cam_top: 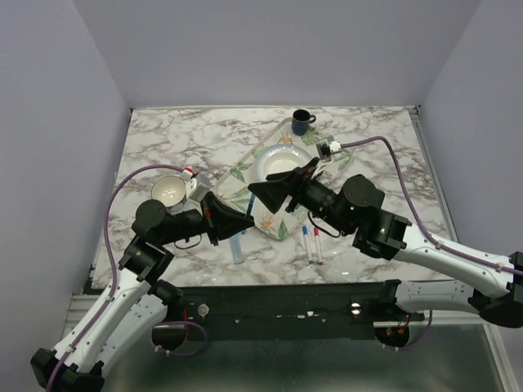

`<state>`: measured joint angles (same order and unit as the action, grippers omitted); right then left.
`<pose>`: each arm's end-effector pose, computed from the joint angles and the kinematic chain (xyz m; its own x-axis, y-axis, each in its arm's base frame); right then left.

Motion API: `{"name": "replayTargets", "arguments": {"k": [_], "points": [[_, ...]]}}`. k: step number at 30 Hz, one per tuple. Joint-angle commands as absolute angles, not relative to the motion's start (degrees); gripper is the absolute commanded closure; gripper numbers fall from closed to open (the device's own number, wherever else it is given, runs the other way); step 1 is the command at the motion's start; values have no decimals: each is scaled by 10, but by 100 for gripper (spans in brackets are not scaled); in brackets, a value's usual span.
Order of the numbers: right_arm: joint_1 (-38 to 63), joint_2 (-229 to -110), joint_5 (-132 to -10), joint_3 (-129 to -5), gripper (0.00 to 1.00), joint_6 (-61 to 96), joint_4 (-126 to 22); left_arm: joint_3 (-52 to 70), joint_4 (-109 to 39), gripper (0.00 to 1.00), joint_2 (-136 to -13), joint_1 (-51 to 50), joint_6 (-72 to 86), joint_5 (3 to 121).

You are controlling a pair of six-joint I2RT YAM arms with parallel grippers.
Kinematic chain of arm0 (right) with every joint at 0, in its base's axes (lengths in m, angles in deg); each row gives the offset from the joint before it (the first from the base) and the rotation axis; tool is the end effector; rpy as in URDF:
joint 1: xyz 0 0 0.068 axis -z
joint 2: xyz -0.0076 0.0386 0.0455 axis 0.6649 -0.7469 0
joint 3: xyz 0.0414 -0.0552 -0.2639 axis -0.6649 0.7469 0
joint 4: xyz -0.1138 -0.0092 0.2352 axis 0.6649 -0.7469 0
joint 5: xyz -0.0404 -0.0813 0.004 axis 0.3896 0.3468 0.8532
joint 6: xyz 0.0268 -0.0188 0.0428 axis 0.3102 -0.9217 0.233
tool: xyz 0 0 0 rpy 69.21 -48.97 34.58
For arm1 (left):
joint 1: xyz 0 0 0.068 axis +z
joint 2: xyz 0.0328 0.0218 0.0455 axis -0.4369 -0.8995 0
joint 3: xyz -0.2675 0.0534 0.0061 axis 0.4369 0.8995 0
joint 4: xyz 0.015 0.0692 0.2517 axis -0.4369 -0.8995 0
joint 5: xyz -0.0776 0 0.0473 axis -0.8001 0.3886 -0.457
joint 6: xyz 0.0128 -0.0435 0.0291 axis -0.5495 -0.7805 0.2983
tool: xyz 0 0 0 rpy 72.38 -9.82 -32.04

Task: Insert the pens into the pen caps

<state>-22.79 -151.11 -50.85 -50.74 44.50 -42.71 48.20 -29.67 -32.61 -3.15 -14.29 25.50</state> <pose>0.1162 0.2254 0.4051 -0.4064 0.4168 -0.8131 -0.6750 0.4628 0.5746 0.1147 -0.0925 0.3292 -0.4295 -0.1979 -0.8811 0.8612 0.2041 -0.4656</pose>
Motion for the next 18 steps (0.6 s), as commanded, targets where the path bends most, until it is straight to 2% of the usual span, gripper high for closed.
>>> {"name": "replayTargets", "arguments": {"k": [1,8,14,17,18], "points": [[-231,-1520,-476,-556,23,399,-469,490,-272,100,-320,-33,-144,225],[-231,-1540,-494,-571,30,388,-463,490,-272,100,-317,-33,-142,225],[-231,-1552,-515,-569,40,391,-460,491,-272,100,-316,-33,-142,225],[-231,-1551,-525,-560,63,395,-454,491,-273,100,-318,-33,-141,226],[-231,-1549,-527,-549,76,396,-451,490,-273,100,-318,-33,-141,230]]}}
